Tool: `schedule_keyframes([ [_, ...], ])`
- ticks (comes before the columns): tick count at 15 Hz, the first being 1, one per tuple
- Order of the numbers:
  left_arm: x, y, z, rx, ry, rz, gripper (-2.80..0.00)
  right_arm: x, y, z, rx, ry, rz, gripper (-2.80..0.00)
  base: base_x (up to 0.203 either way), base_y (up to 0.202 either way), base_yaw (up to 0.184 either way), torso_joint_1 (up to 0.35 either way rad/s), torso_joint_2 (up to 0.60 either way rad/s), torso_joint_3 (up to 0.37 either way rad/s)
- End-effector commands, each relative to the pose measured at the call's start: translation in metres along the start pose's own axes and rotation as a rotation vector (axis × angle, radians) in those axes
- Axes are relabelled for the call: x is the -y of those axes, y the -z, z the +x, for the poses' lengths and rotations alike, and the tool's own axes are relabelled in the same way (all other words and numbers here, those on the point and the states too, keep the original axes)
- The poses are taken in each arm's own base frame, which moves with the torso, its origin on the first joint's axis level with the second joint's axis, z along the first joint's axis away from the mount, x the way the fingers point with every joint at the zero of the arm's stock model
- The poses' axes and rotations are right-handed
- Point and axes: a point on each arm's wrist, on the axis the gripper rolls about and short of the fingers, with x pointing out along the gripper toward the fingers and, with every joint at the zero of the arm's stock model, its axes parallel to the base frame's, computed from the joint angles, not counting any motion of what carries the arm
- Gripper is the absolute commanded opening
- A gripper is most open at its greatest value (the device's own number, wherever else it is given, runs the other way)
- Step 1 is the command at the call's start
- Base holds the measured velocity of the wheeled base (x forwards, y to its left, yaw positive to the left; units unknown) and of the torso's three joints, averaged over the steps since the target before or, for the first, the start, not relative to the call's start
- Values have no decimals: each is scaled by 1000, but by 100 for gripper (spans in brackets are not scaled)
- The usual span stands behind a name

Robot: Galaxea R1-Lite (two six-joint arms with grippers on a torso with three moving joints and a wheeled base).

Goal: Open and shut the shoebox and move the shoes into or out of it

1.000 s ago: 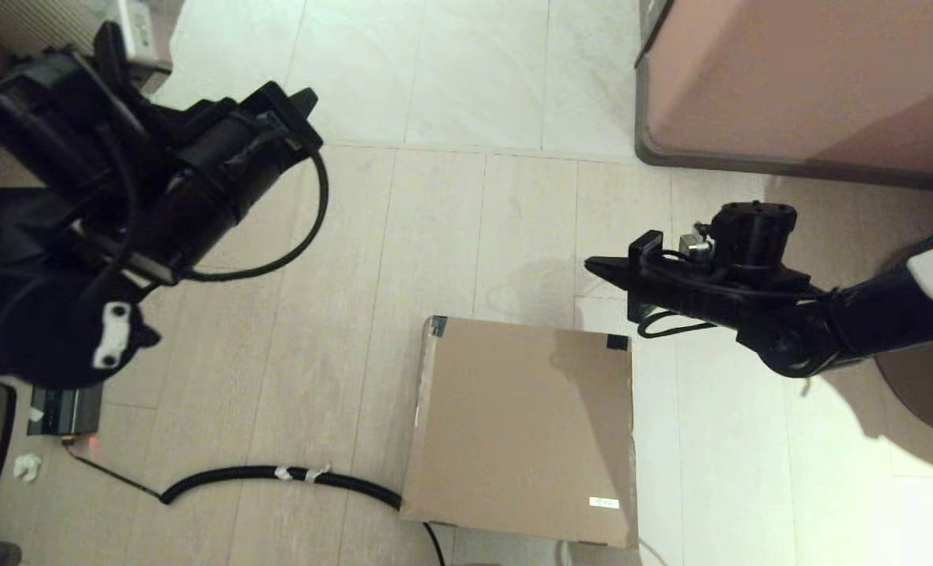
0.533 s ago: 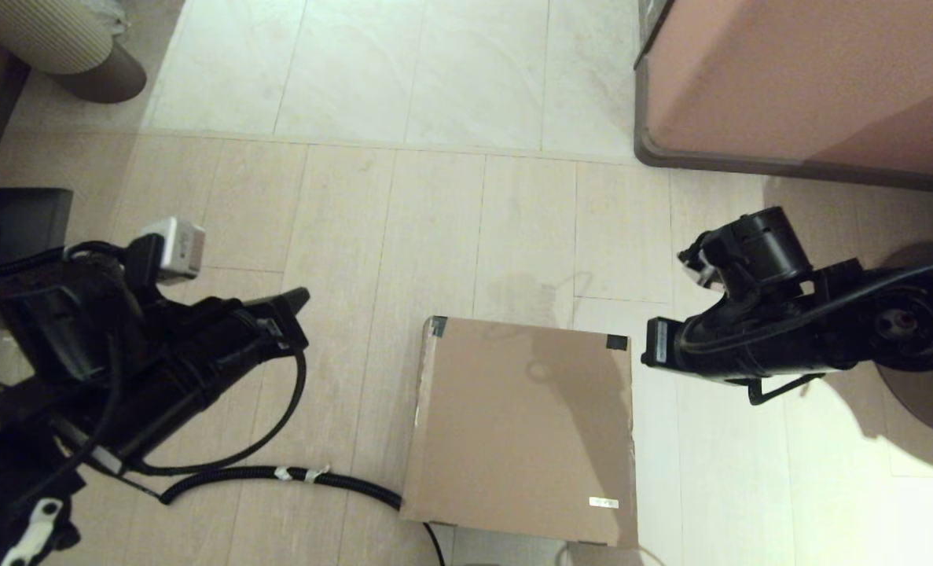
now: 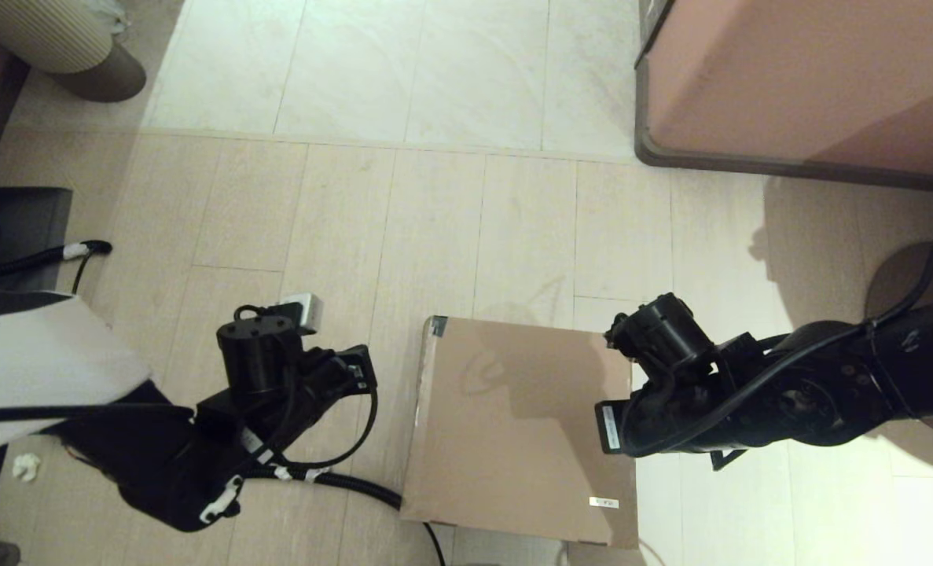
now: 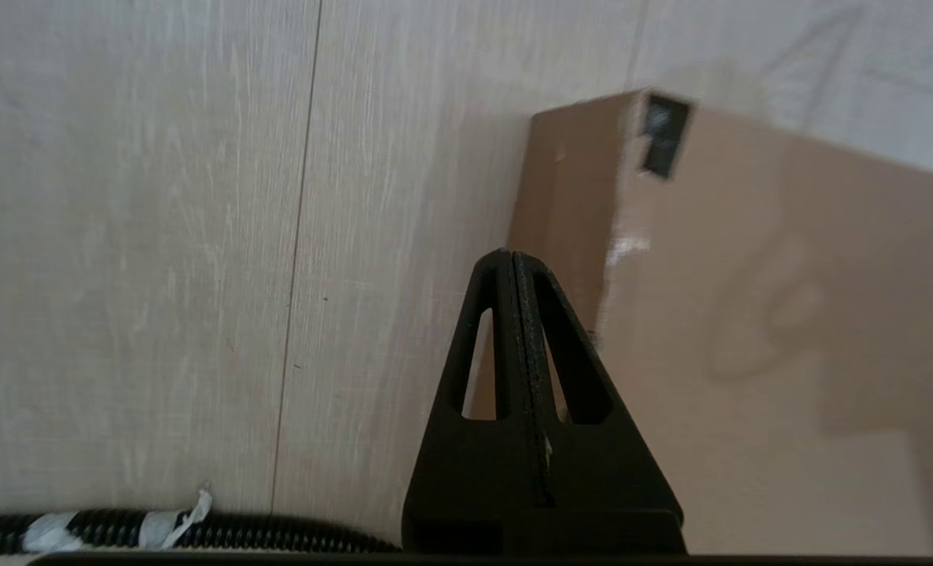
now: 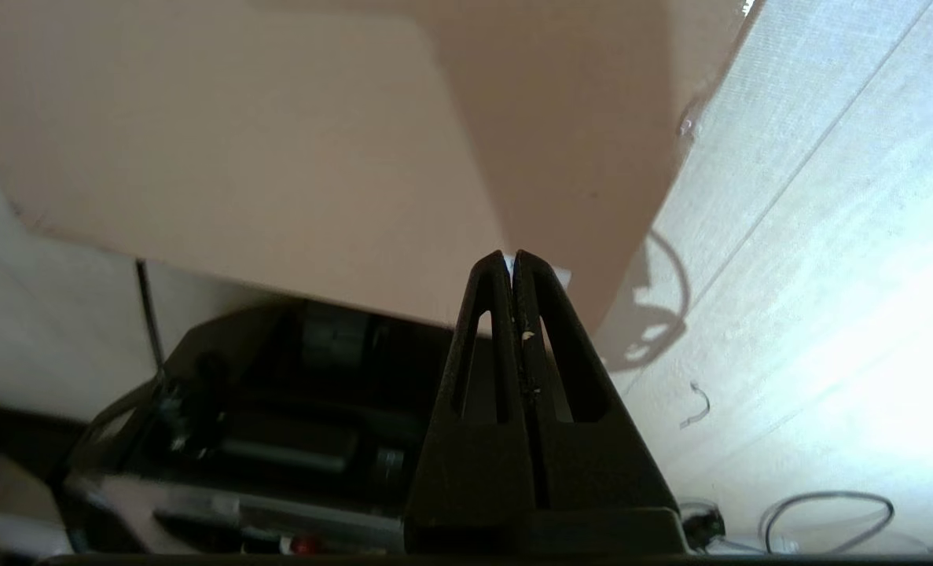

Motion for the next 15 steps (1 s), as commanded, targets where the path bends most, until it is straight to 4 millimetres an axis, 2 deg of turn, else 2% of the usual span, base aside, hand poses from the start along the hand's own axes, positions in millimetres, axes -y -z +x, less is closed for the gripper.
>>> schedule_keyframes([
  [1, -1, 33, 20, -77, -8, 11, -280, 6, 10, 12, -16, 21, 1, -280, 0, 0, 0, 0, 0, 0],
  [4, 7, 54, 39, -105, 10, 22, -280, 45, 6, -3, 25, 92, 82, -280, 0, 0, 0, 0, 0, 0],
  [7, 13, 55, 49, -86, 22, 23, -280, 86, -3, 12, 56, 177, 129, -280, 0, 0, 0, 0, 0, 0],
  [9, 6, 53, 53, -79, -11, 22, -280, 100, -7, 24, 64, 205, 112, -280, 0, 0, 0, 0, 0, 0],
  [12, -2, 61, 69, -75, -44, 26, -280, 121, -9, 37, 50, 251, 129, -280, 0, 0, 0, 0, 0, 0],
  [15, -1, 73, 90, -65, -40, 48, -280, 127, 1, 64, 45, 258, 122, -280, 0, 0, 0, 0, 0, 0],
])
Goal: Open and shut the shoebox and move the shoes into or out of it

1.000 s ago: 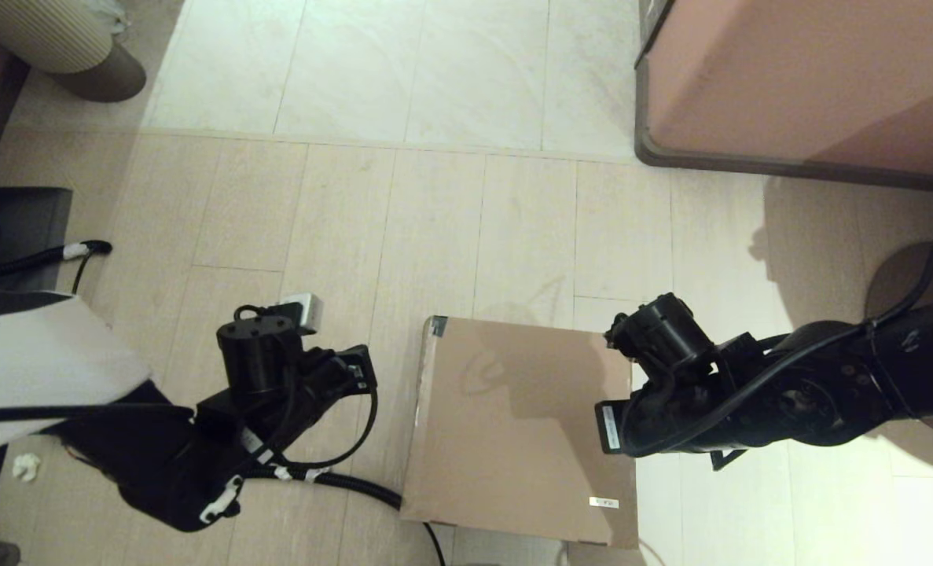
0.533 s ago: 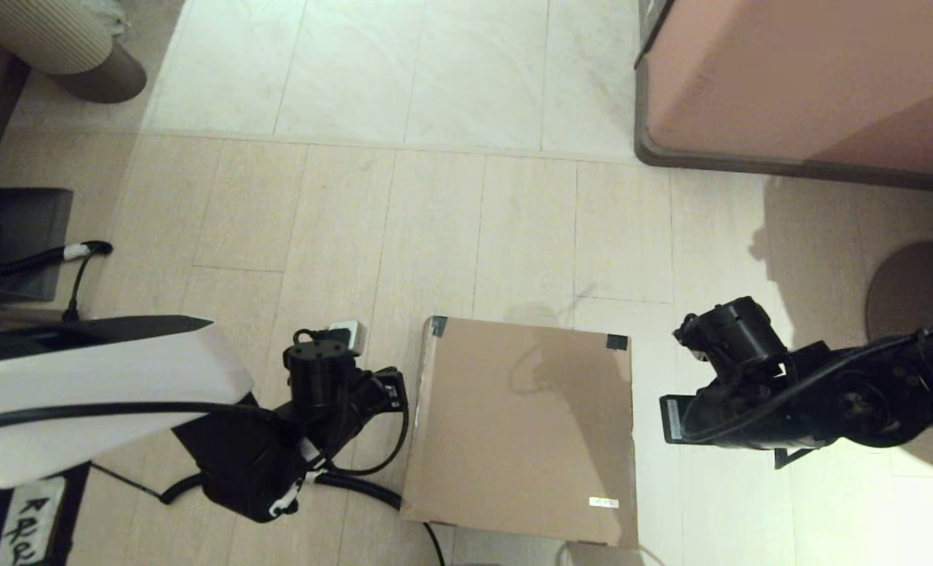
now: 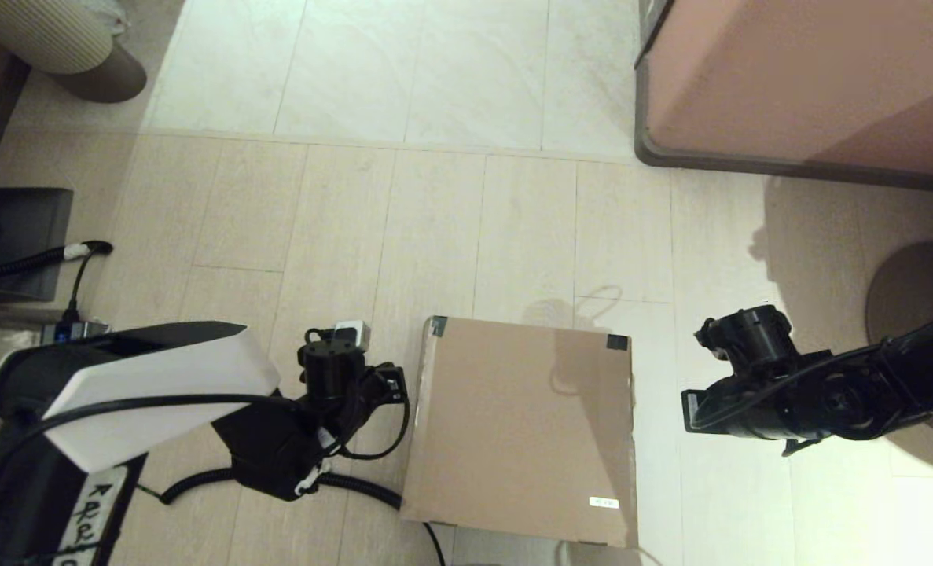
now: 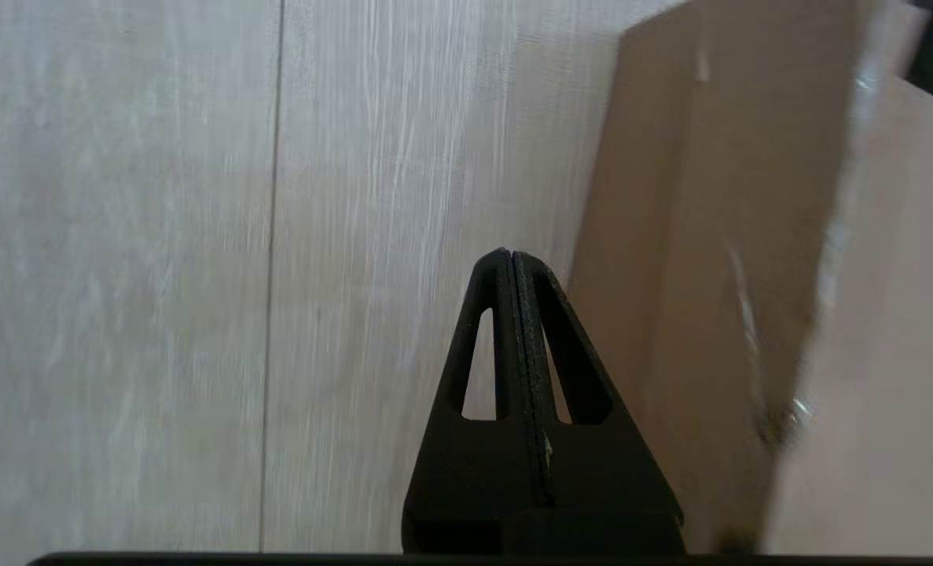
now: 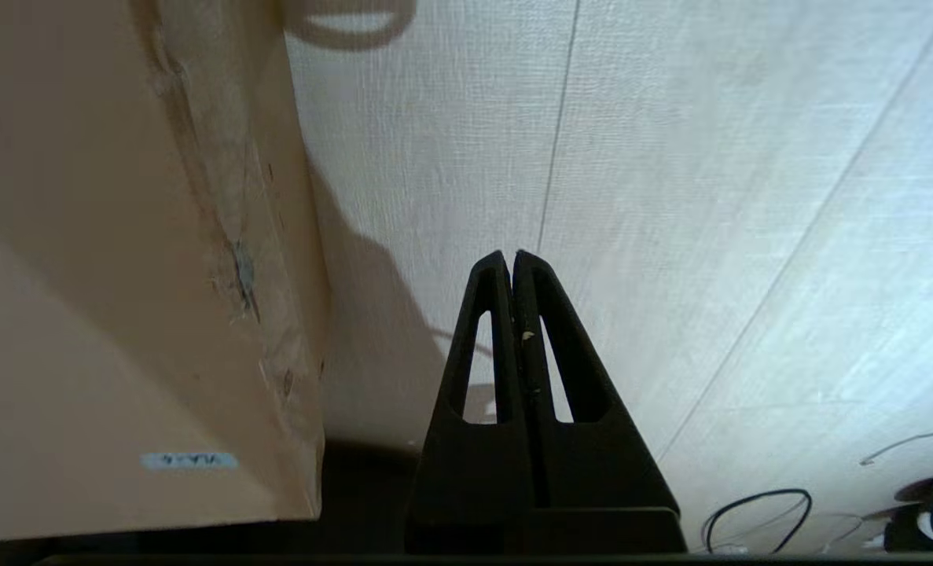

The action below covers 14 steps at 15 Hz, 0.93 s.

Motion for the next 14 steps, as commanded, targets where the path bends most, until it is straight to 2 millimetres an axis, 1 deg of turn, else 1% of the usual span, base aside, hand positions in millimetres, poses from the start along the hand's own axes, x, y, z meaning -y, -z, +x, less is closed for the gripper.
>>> schedule_keyframes([
  [1, 1, 14, 14, -8, 0, 2, -280, -2, 15, 26, -40, 11, -9, -280, 0, 0, 0, 0, 0, 0],
  [2, 3, 18, 20, -6, 2, 3, -280, -5, 20, 35, -45, 7, -16, -280, 0, 0, 0, 0, 0, 0],
  [3, 5, 20, 25, 2, 7, 2, -280, -12, 24, 40, -36, -10, -23, -280, 0, 0, 0, 0, 0, 0],
  [5, 10, 18, 32, 22, 20, 0, -280, -25, 26, 38, -33, -68, -45, -280, 0, 0, 0, 0, 0, 0],
  [7, 20, 18, 34, 16, 39, 5, -280, -32, 23, 39, -28, -100, -53, -280, 0, 0, 0, 0, 0, 0],
  [8, 22, 17, 36, 20, 44, 5, -280, -34, 24, 44, -33, -99, -56, -280, 0, 0, 0, 0, 0, 0],
  [10, 26, 12, 47, 47, 51, -1, -280, -37, 20, 49, -21, -102, -50, -280, 0, 0, 0, 0, 0, 0],
  [12, 29, 7, 56, 60, 54, -7, -280, -42, 14, 60, -11, -105, -44, -280, 0, 0, 0, 0, 0, 0],
  [14, 29, 5, 57, 65, 53, -9, -280, -47, 9, 71, 2, -108, -42, -280, 0, 0, 0, 0, 0, 0],
])
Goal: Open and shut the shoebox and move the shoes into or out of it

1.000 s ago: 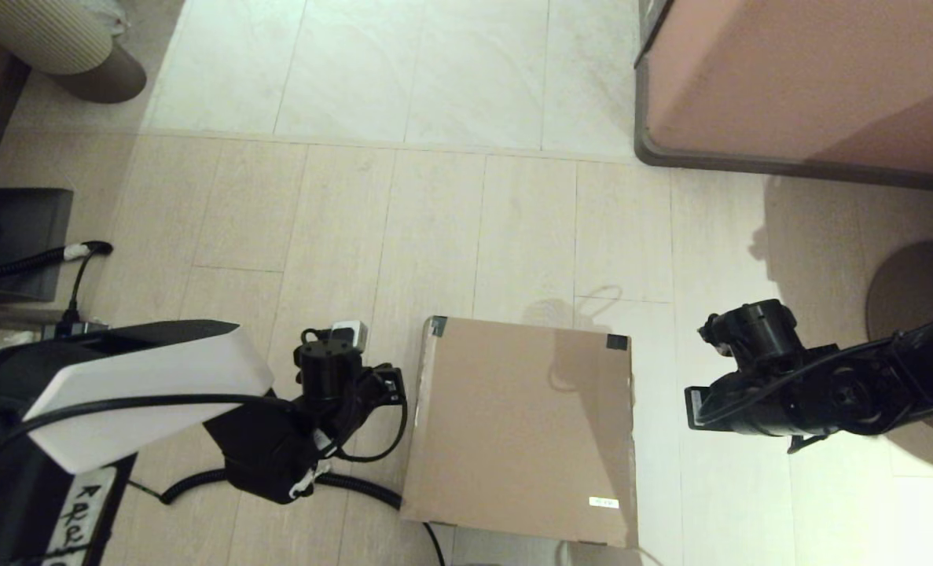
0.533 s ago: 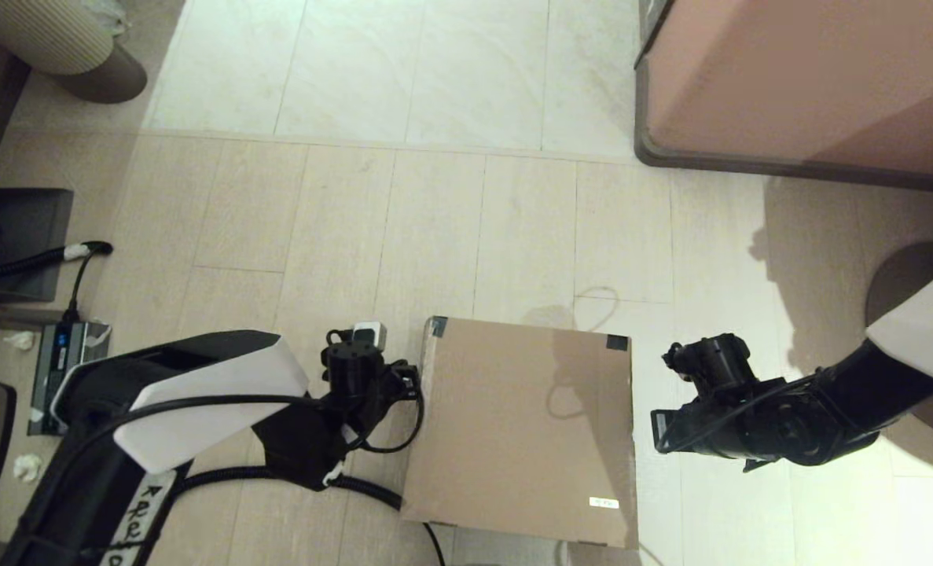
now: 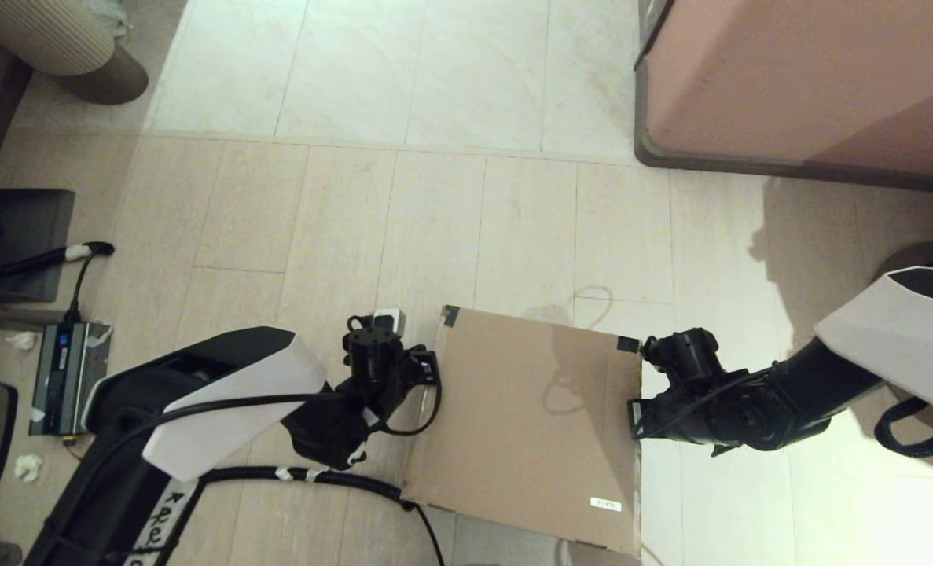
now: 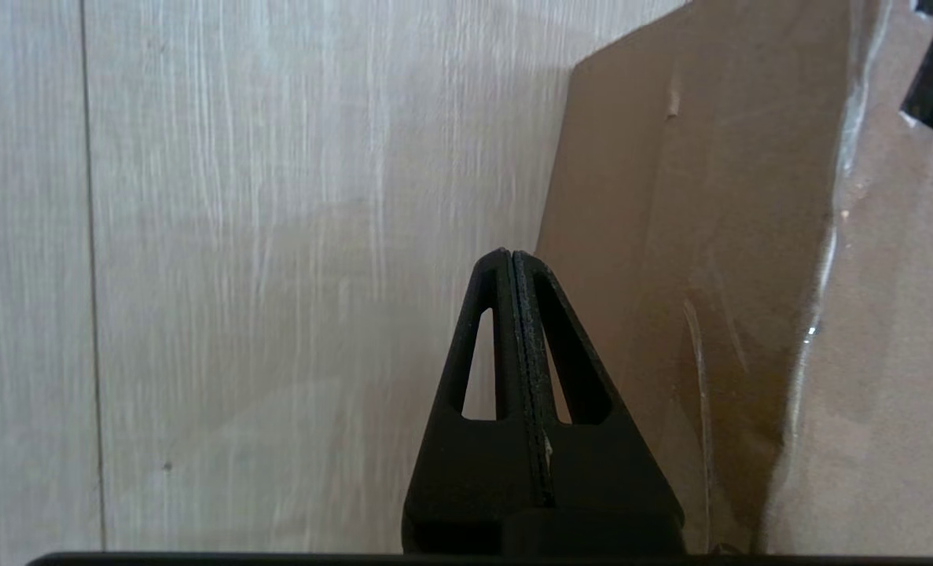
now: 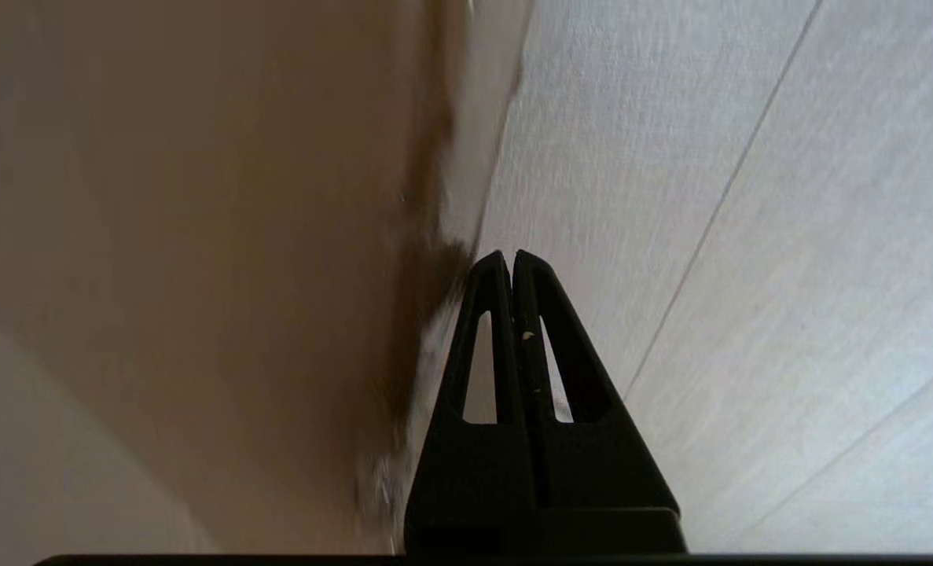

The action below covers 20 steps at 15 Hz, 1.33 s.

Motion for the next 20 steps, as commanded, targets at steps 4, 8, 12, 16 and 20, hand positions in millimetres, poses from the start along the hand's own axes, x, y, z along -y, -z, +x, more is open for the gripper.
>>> schedule_keyframes([
  [4, 4, -6, 9, 41, 4, -7, -280, -10, -18, 30, 49, -10, 8, -280, 0, 0, 0, 0, 0, 0],
  [8, 4, -28, 17, 115, 7, -29, -280, -18, -47, 34, 147, -32, 31, -280, 0, 0, 0, 0, 0, 0],
  [12, 6, -49, 12, 165, -3, -44, -280, -15, -81, 27, 260, -27, 69, -280, 0, 0, 0, 0, 0, 0],
  [16, -9, -64, -5, 163, -75, -67, -280, -2, -96, -3, 316, 5, 85, -280, 0, 0, 0, 0, 0, 0],
  [20, -45, -78, -37, 140, -161, -107, -280, 9, -81, -50, 305, 17, 84, -280, 0, 0, 0, 0, 0, 0],
])
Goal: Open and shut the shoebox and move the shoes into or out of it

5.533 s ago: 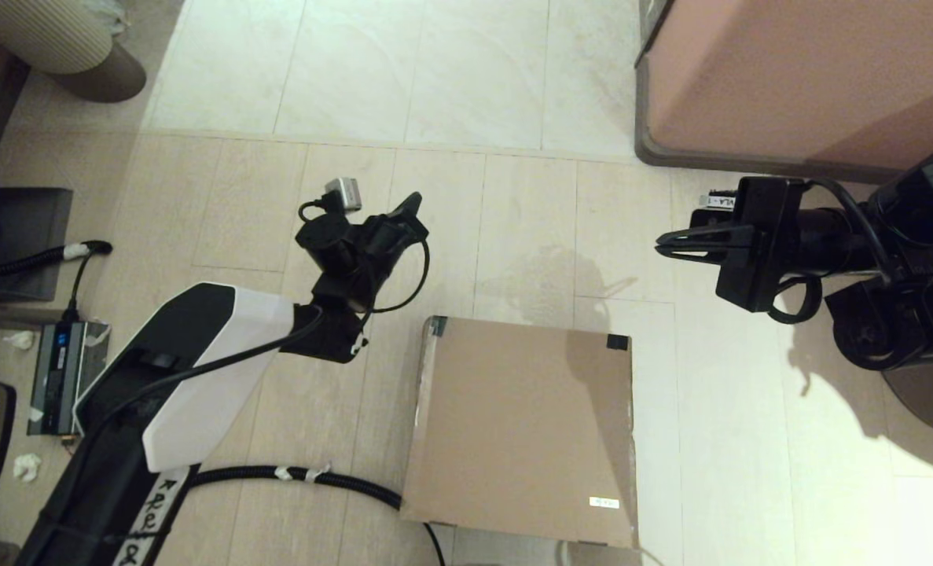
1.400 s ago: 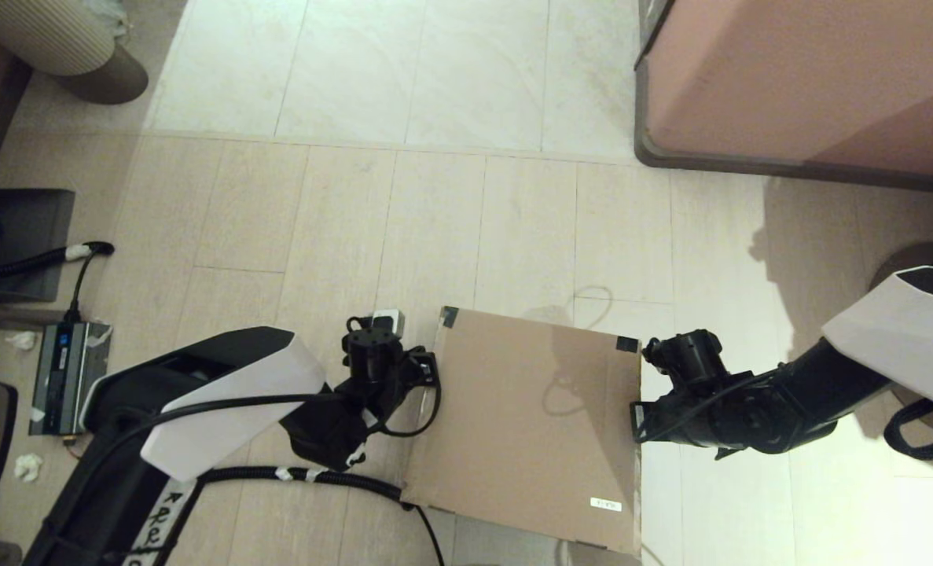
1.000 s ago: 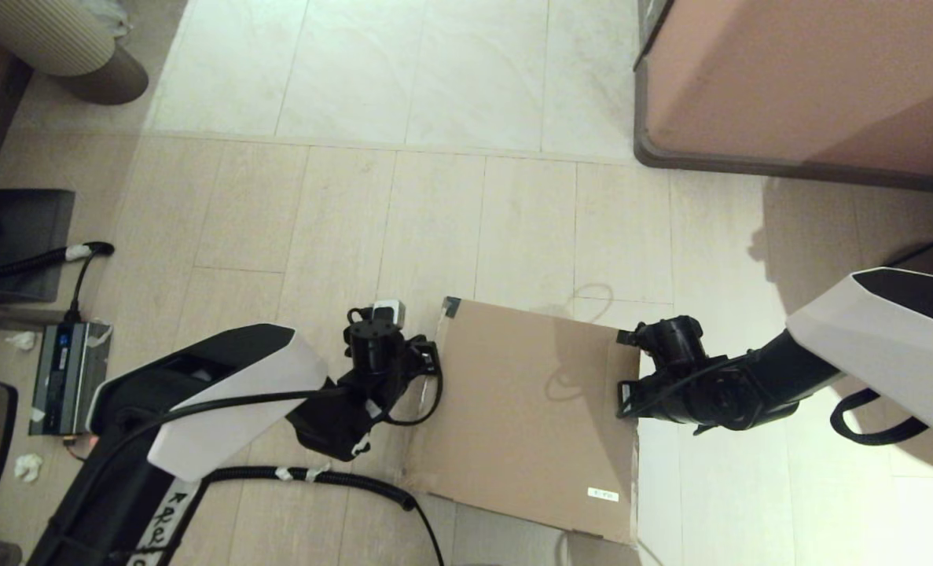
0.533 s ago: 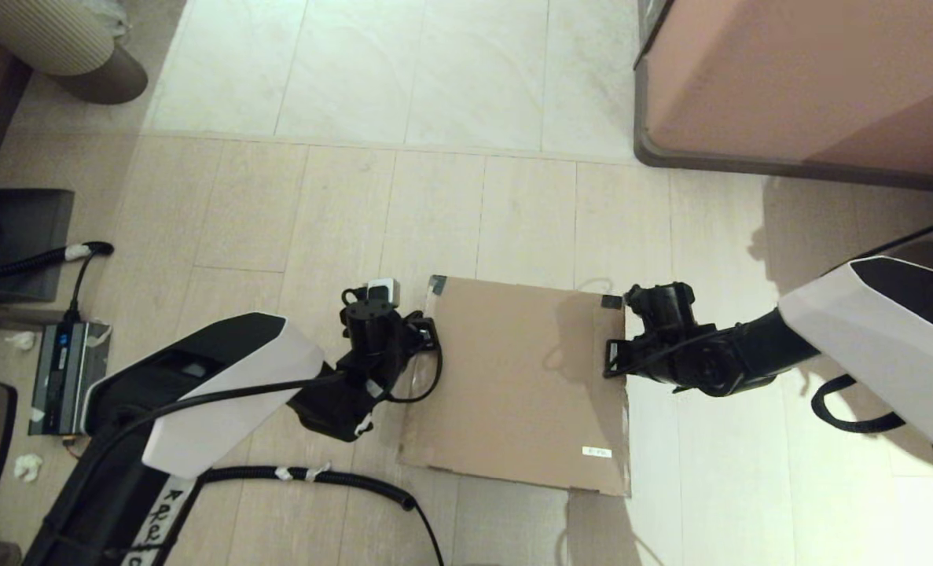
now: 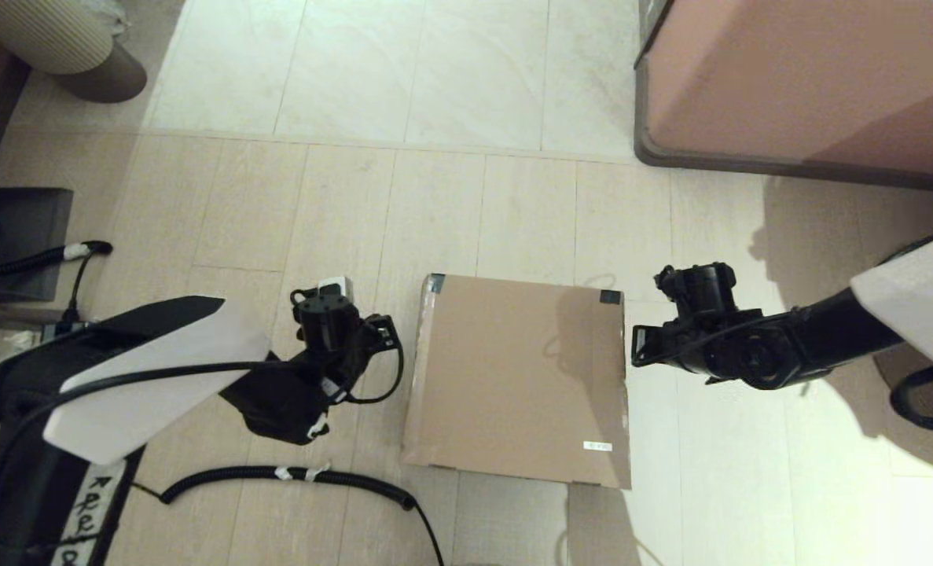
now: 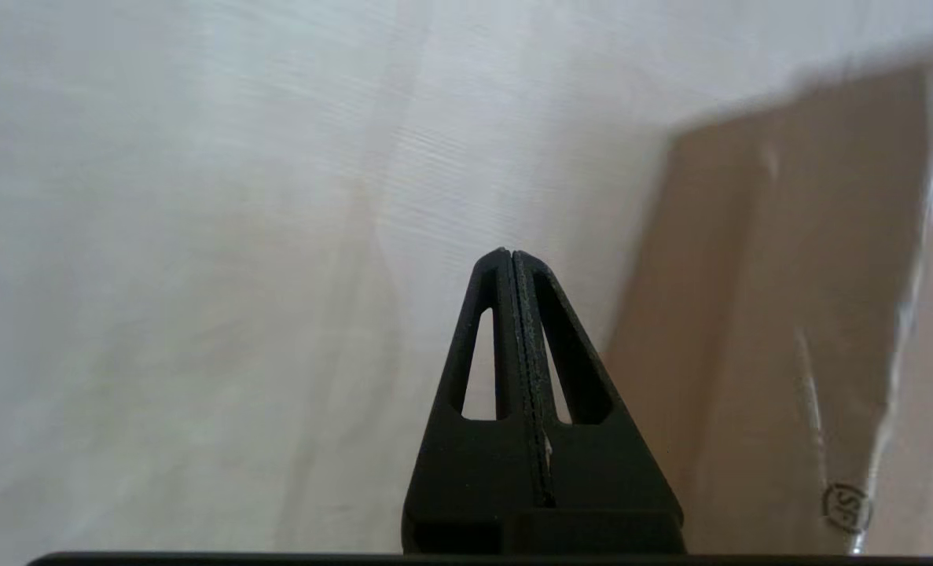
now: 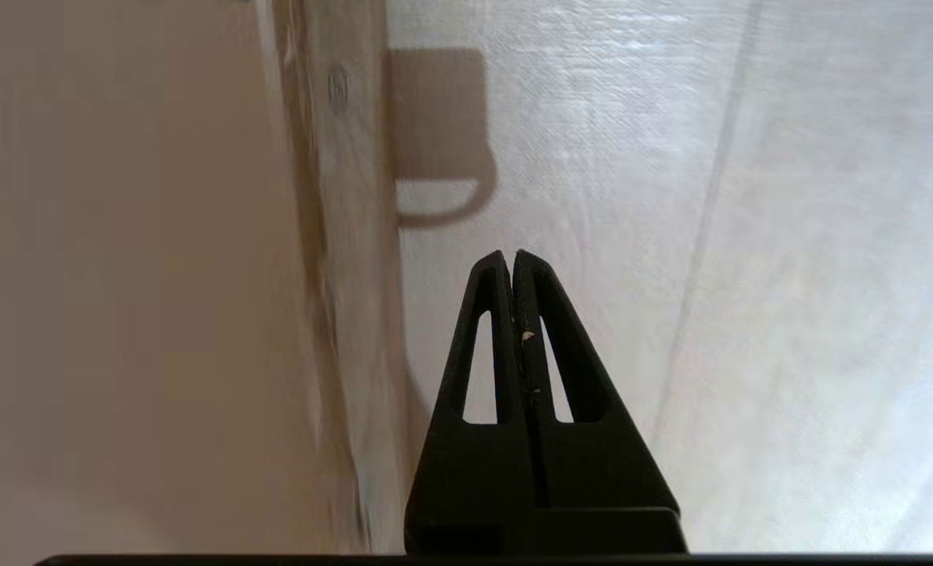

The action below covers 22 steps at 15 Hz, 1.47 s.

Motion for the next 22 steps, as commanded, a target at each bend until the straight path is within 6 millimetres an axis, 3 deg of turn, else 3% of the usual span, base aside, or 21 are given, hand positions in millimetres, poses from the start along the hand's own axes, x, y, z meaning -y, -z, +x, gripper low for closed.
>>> schedule_keyframes([
  [1, -9, -31, -16, 50, -17, -26, -280, 6, -12, -37, 45, -9, 12, -280, 0, 0, 0, 0, 0, 0],
  [3, -23, -53, -30, 83, -42, -43, -280, 10, -13, -56, 56, -7, 11, -280, 0, 0, 0, 0, 0, 0],
  [5, -37, -66, -34, 108, -71, -51, -280, 11, -15, -60, 63, 0, 10, -280, 0, 0, 0, 0, 0, 0],
  [8, -43, -97, -54, 174, -80, -63, -280, 14, -25, -85, 121, 18, -2, -280, 0, 0, 0, 0, 0, 0],
  [10, -47, -136, -96, 249, -56, -69, -280, 20, -43, -137, 235, 3, -31, -280, 0, 0, 0, 0, 0, 0],
  [12, -55, -175, -159, 346, -47, -45, -280, 32, -58, -209, 388, -24, -40, -280, 0, 0, 0, 0, 0, 0],
  [14, -66, -192, -231, 430, -67, -2, -280, 53, -48, -285, 509, -40, -26, -280, 0, 0, 0, 0, 0, 0],
  [16, -74, -178, -295, 461, -78, 30, -280, 82, -11, -351, 586, -32, -13, -280, 0, 0, 0, 0, 0, 0],
  [18, -81, -136, -354, 427, -68, 61, -280, 112, 53, -400, 621, -5, -6, -280, 0, 0, 0, 0, 0, 0],
  [20, -87, -96, -389, 338, -45, 86, -280, 128, 112, -406, 578, 28, -15, -280, 0, 0, 0, 0, 0, 0],
  [22, -92, -63, -419, 220, -45, 115, -280, 134, 168, -372, 407, 80, -72, -280, 0, 0, 0, 0, 0, 0],
])
